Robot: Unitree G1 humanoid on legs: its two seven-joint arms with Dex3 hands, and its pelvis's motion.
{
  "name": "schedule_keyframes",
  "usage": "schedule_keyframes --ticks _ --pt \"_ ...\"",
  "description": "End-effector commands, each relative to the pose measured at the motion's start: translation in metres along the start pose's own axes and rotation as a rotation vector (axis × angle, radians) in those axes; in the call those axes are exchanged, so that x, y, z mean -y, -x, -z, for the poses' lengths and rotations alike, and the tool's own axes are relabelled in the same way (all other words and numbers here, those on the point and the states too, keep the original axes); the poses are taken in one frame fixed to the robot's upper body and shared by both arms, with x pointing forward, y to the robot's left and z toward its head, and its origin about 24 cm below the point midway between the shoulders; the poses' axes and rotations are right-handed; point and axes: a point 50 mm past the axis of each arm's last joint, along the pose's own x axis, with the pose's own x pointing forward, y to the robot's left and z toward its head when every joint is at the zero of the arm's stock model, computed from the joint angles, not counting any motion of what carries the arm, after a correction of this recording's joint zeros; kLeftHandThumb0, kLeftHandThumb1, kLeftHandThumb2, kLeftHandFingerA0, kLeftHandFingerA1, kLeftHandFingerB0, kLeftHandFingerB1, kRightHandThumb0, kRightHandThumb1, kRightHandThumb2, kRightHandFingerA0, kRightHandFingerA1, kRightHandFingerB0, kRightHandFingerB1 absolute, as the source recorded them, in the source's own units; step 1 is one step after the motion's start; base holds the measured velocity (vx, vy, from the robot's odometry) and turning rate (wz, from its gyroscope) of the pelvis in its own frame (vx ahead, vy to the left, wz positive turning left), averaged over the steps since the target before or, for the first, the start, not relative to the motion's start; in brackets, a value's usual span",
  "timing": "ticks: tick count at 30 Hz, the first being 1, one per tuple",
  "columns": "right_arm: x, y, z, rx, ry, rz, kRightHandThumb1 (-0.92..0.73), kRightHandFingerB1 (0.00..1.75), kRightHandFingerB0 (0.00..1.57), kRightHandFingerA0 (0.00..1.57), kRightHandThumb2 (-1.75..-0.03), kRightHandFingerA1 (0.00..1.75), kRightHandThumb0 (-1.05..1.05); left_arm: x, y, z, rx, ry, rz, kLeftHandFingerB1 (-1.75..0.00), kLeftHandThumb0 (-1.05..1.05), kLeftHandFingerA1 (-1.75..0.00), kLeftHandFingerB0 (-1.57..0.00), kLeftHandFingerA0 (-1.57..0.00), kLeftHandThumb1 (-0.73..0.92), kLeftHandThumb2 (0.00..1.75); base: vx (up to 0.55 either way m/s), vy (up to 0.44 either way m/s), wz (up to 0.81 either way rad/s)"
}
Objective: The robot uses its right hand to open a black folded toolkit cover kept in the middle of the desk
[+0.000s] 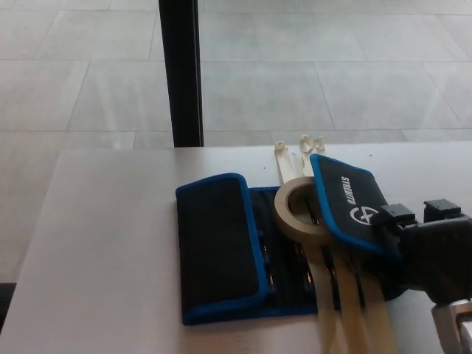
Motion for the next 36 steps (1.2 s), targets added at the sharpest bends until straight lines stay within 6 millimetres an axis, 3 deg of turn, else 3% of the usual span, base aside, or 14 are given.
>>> schedule_keyframes --ticks 1,3,4,5,9,14,19,20,21,27,31,32,35,36 --pt "0.009 -0.003 0.011 -0.313 -0.233 0.157 -0.71 0.79 0.88 0.95 -0.74 1.65 -0.32 -0.009 -0.002 -0.002 0.010 -0.002 -0.002 -1.55 -1.05 -1.56 -0.46 -0.42 0.38 1.25 0.00 0.000 0.00" --pt "0.010 -0.002 0.013 -0.384 -0.283 0.172 -0.68 0.74 0.89 0.96 -0.72 1.65 -0.32 -0.009 -0.002 -0.002 0.007 0.001 -0.005 -1.56 -1.05 -1.56 -0.48 -0.42 0.38 1.24 0.00 0.000 0.00" --pt "0.011 0.000 0.013 -0.484 -0.389 0.238 -0.50 0.80 0.88 1.25 -1.02 1.31 -0.31 -0.009 -0.001 -0.001 0.004 -0.020 -0.006 -1.53 -1.05 -1.54 -0.44 -0.44 0.39 1.24 0.00 0.000 0.00" --pt "0.011 0.001 0.014 -0.563 -0.469 0.275 -0.65 0.70 0.97 1.04 -0.81 1.64 -0.30 -0.009 -0.001 0.000 0.003 -0.027 -0.006 -1.57 -1.05 -1.51 -0.39 -0.43 0.40 1.23 0.00 0.000 0.00" --pt "0.013 0.004 0.020 -0.862 -0.740 0.407 -0.70 0.70 0.97 1.02 -0.81 1.65 -0.28 -0.010 -0.001 0.001 -0.001 -0.026 -0.001 -1.52 -1.05 -1.53 -0.41 -0.37 0.41 1.24 0.00 0.000 0.00" --pt "0.020 0.010 0.041 -1.165 -1.081 0.661 -0.58 0.68 0.97 1.08 -0.97 1.31 -0.15 -0.010 -0.002 -0.001 0.001 -0.013 -0.008 -1.56 -1.05 -1.52 -0.47 -0.45 0.39 1.23 0.00 0.000 0.00" --pt "0.030 0.018 0.068 -1.472 -1.331 1.030 -0.69 0.68 0.90 0.80 -0.75 1.26 -0.19 -0.013 -0.002 -0.001 0.004 0.014 -0.007 -1.53 -1.05 -1.55 -0.45 -0.37 0.38 1.25 0.00 0.000 0.00" --pt "0.032 0.020 0.074 -1.495 -1.323 1.074 -0.70 0.74 0.85 0.71 -0.74 1.01 -0.18 -0.014 -0.002 -0.002 0.005 0.020 -0.005 -1.55 -1.05 -1.54 -0.41 -0.37 0.39 1.25 0.00 0.000 0.00" --pt "0.036 0.024 0.084 -1.559 -1.309 1.137 -0.69 0.73 0.87 0.84 -0.69 1.44 -0.27 -0.014 -0.002 -0.002 0.010 0.014 0.000 -1.55 -1.05 -1.57 -0.43 -0.35 0.40 1.26 0.00 0.000 0.00" --pt "0.056 0.017 0.097 -1.605 -1.399 1.367 -0.61 0.95 0.80 0.67 -0.70 1.35 -0.29 -0.013 -0.002 0.002 0.001 0.020 0.008 -1.56 -1.05 -1.55 -0.43 -0.34 0.42 1.22 0.00 0.000 0.00" --pt "0.074 0.004 0.118 -1.655 -1.443 1.526 -0.61 1.06 0.77 0.64 -0.71 1.49 -0.35 -0.017 -0.003 -0.003 0.005 0.010 -0.020 -1.52 -1.05 -1.52 -0.39 -0.41 0.41 1.22 0.00 0.000 0.00" --pt "0.078 0.004 0.126 -1.669 -1.434 1.530 -0.69 1.24 0.64 0.50 -0.70 1.48 -0.36 -0.017 -0.003 -0.002 0.009 0.011 -0.019 -1.52 -1.05 -1.51 -0.42 -0.42 0.40 1.21 0.00 0.000 0.00" --pt "0.095 0.013 0.158 -1.752 -1.465 1.619 -0.80 1.49 0.46 0.57 -0.76 1.68 -0.36 -0.018 -0.003 -0.005 0.018 0.003 -0.019 -1.56 -1.05 -1.49 -0.40 -0.39 0.42 1.22 0.00 0.000 0.00" --pt "0.098 0.016 0.163 -1.741 -1.485 1.640 -0.89 1.43 0.30 0.26 -0.84 1.60 -0.41 -0.018 -0.003 -0.005 0.021 -0.003 -0.019 -1.37 -1.05 -1.34 -0.58 -0.47 0.38 1.37 0.00 0.000 0.00"
